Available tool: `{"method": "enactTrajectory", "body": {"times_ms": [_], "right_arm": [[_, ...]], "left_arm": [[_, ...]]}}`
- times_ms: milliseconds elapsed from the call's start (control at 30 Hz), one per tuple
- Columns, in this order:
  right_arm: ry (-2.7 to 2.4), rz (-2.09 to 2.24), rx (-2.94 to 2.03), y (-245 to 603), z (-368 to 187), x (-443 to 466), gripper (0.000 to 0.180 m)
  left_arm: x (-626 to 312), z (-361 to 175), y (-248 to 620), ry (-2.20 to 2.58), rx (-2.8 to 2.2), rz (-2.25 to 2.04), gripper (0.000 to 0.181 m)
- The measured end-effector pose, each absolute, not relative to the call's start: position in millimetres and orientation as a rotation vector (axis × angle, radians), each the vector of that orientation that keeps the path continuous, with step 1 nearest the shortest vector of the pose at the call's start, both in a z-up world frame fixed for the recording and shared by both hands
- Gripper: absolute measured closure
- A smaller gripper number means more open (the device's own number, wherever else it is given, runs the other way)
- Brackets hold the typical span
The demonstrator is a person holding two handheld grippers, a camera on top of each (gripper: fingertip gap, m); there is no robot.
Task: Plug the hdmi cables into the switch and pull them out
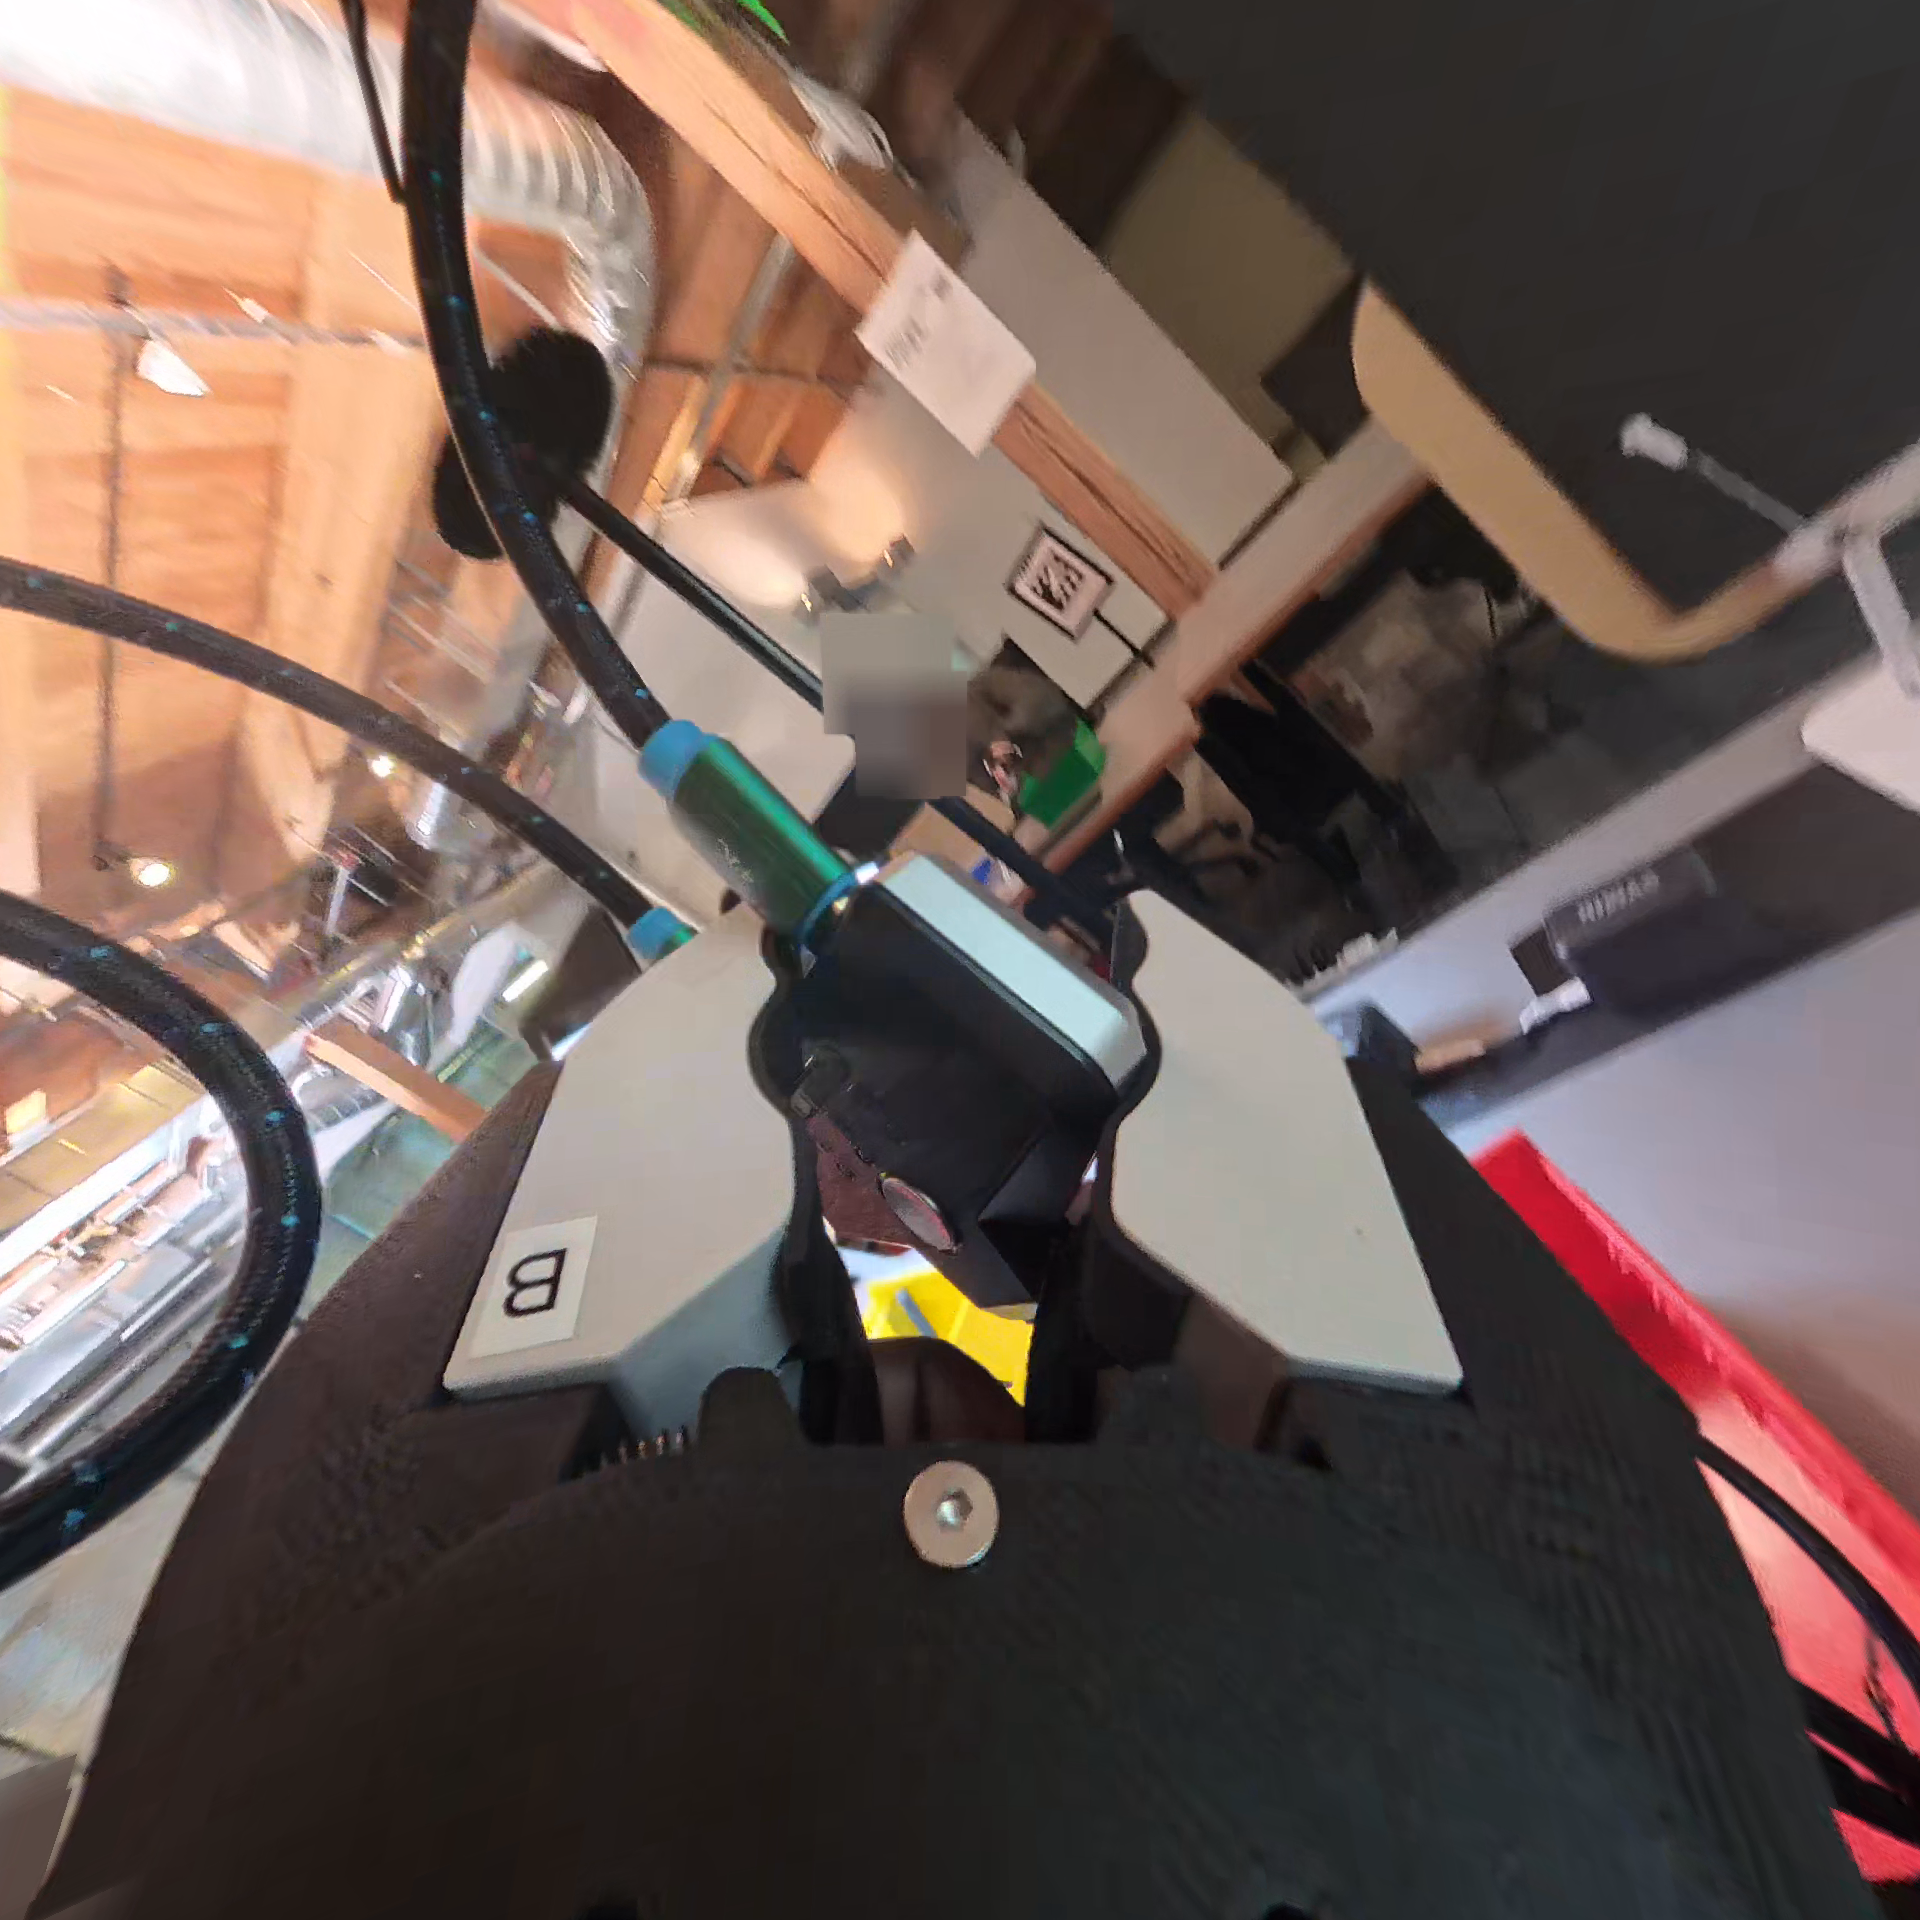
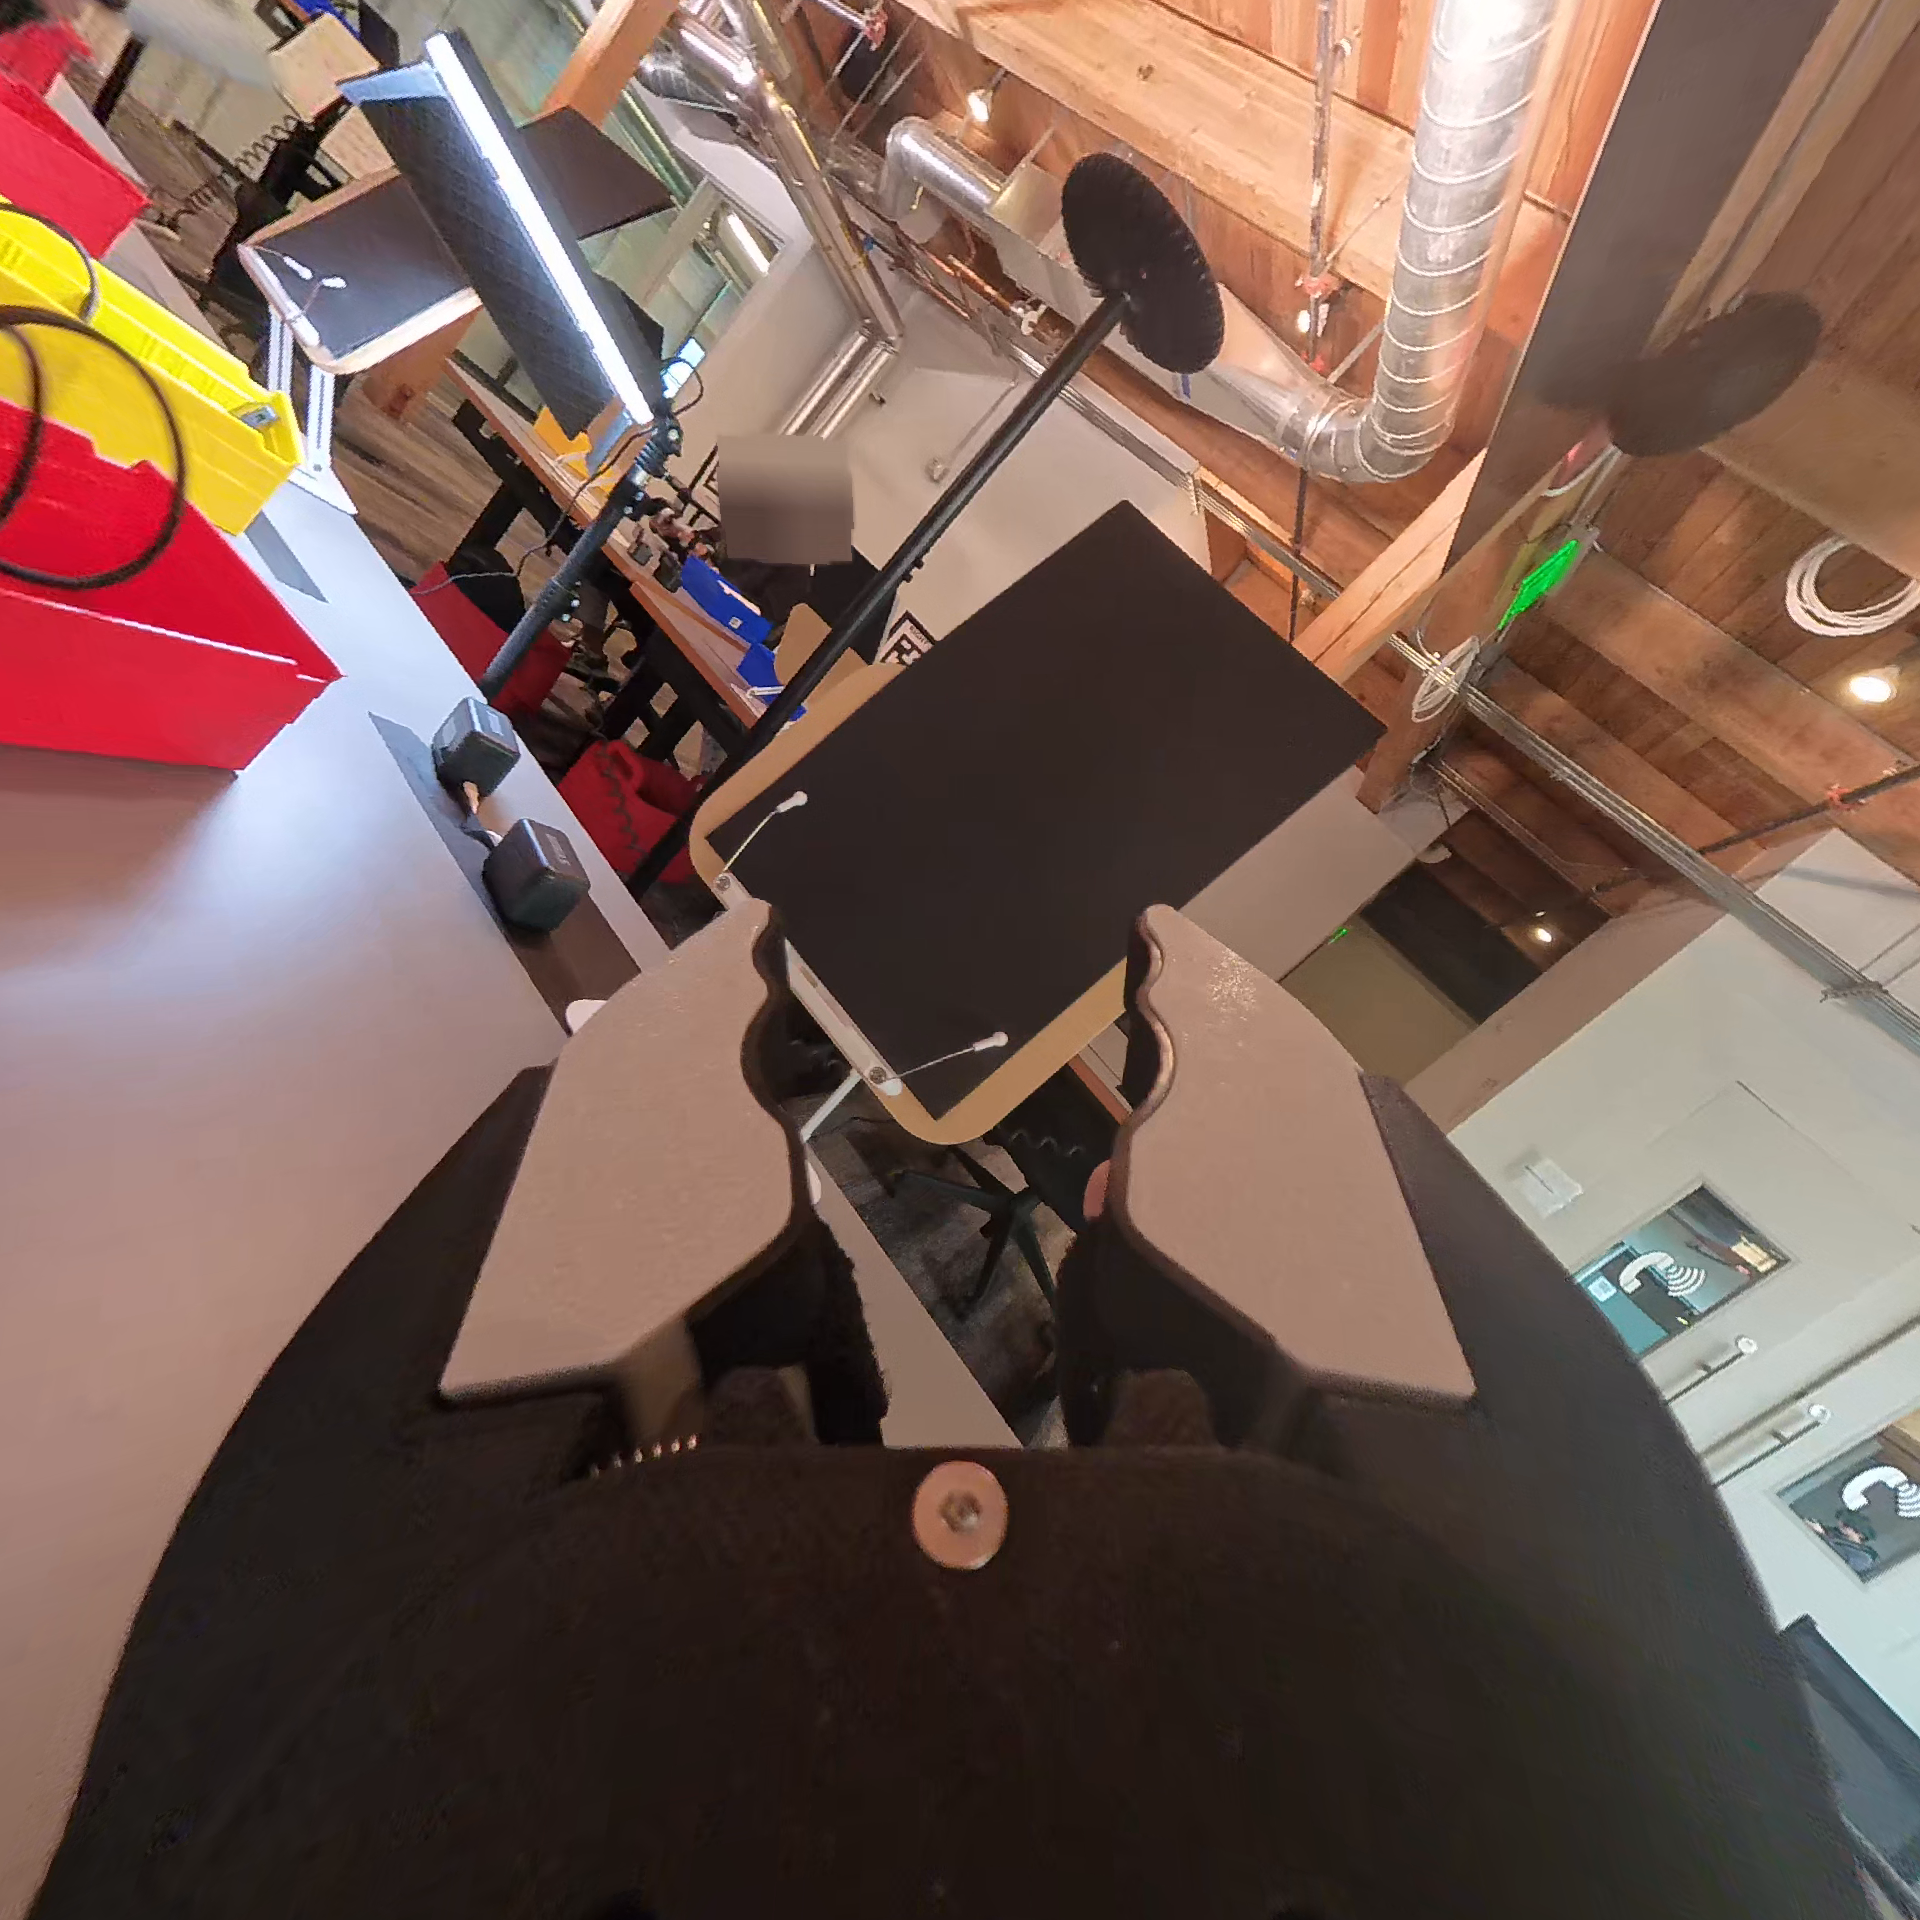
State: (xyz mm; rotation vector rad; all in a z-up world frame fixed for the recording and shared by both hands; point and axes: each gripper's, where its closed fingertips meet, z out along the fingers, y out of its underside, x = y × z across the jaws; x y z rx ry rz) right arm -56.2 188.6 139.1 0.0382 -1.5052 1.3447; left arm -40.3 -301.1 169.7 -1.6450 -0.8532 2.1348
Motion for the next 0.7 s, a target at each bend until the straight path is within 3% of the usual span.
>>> {"method": "enactTrajectory", "body": {"times_ms": [200,300,500,700], "right_arm": [[-1.545,1.349,0.061,176.9,133.3,-56.3,0.117],[-1.556,1.381,0.078,170.9,132.9,-52.8,0.117],[-1.616,1.676,0.181,136.7,133.5,-26.1,0.117],[-1.871,2.079,0.186,67.2,105.8,-7.5,0.113]], "left_arm": [[-18.4,254.0,-241.8,-0.604,-1.382,2.189,0.124],[-12.6,255.7,-191.3,-0.438,-1.408,2.0,0.124],[-4.2,184.5,-76.9,-0.149,-1.479,1.605,0.124],[-21.3,84.3,-8.5,-0.125,-1.549,1.638,0.124]]}}
